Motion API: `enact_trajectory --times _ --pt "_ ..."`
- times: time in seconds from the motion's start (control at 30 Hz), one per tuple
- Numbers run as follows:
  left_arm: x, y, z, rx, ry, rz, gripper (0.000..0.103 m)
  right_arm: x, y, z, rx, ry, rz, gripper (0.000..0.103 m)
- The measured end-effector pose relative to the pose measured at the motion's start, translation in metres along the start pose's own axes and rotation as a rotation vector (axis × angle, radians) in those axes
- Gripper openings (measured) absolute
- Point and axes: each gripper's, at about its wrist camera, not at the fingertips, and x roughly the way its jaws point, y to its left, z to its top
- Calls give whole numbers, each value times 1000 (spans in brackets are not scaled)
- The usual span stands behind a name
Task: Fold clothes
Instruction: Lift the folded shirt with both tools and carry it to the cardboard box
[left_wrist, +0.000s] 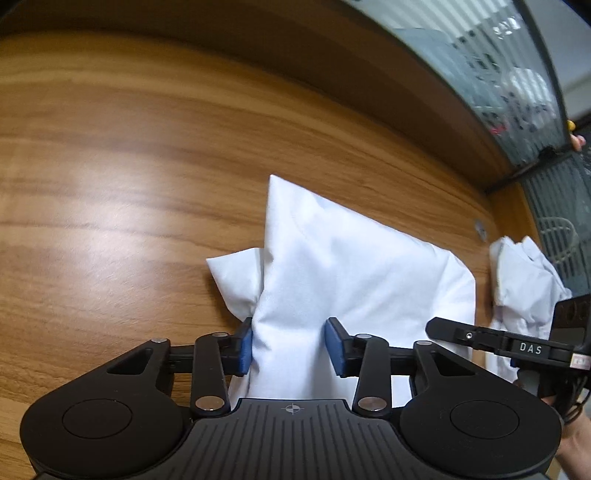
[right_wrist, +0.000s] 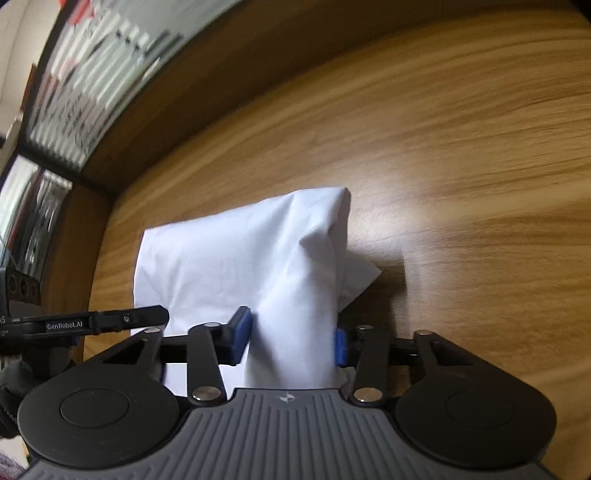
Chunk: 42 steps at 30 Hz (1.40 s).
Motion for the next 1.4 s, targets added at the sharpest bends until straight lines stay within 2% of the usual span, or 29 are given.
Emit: enact_trajectory --times 0.17,0.3,0.5,0.67,0.87,1.0,1.4 --pt "-7 -38 -1 129 6 -63 41 -47 9 -19 35 -137 -52 42" --pt "-8 -77 1 235 6 -151 41 -94 10 -42 92 -257 -100 42" --pt "5 -158 -1 421 42 -264 41 -173 0 -80 184 -435 -199 42" --pt "24 -241 -16 563 87 -365 41 -247 -24 -118 280 -570 -284 42" --pt "50 -341 -50 704 159 -505 41 -340 -69 -174 372 -706 -397 42" --pt "61 -414 -82 809 179 -581 41 -401 -100 -214 421 -792 -473 42" --pt "99 -635 -205 1002 236 -826 41 -574 -190 -325 559 -1039 -718 43"
